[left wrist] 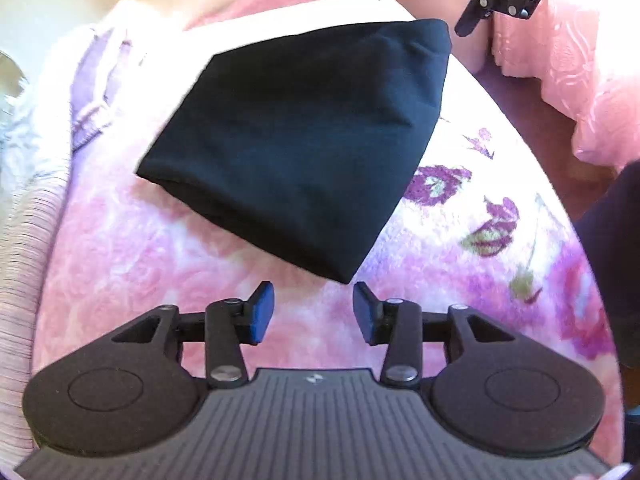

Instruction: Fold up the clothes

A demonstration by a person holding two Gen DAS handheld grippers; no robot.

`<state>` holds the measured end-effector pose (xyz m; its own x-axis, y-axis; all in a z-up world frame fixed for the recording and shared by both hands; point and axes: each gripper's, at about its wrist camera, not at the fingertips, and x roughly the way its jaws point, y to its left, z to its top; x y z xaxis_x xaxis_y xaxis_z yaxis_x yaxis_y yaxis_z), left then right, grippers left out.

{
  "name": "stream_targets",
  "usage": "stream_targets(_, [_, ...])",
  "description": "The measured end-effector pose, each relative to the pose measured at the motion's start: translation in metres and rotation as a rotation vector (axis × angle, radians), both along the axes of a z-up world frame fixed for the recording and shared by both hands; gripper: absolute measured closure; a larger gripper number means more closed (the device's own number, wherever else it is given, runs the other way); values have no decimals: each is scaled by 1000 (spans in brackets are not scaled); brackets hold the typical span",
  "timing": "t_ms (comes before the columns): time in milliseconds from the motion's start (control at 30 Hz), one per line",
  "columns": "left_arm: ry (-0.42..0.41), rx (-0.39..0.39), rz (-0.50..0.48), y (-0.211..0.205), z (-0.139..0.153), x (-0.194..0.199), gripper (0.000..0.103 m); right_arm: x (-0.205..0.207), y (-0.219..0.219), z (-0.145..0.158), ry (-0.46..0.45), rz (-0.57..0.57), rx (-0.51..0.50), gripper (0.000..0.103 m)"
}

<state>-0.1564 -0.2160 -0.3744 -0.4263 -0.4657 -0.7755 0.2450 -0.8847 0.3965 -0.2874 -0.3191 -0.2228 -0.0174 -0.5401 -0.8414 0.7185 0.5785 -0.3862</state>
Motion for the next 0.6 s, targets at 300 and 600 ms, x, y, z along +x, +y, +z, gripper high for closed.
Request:
stream_targets(300, [124, -255, -13, 24, -29, 0, 41, 1, 12, -5, -189, -97, -130, 40])
stream_targets(600, [-69, -596, -298, 60, -81, -31, 37, 24, 44, -79, 150, 360, -294, 40])
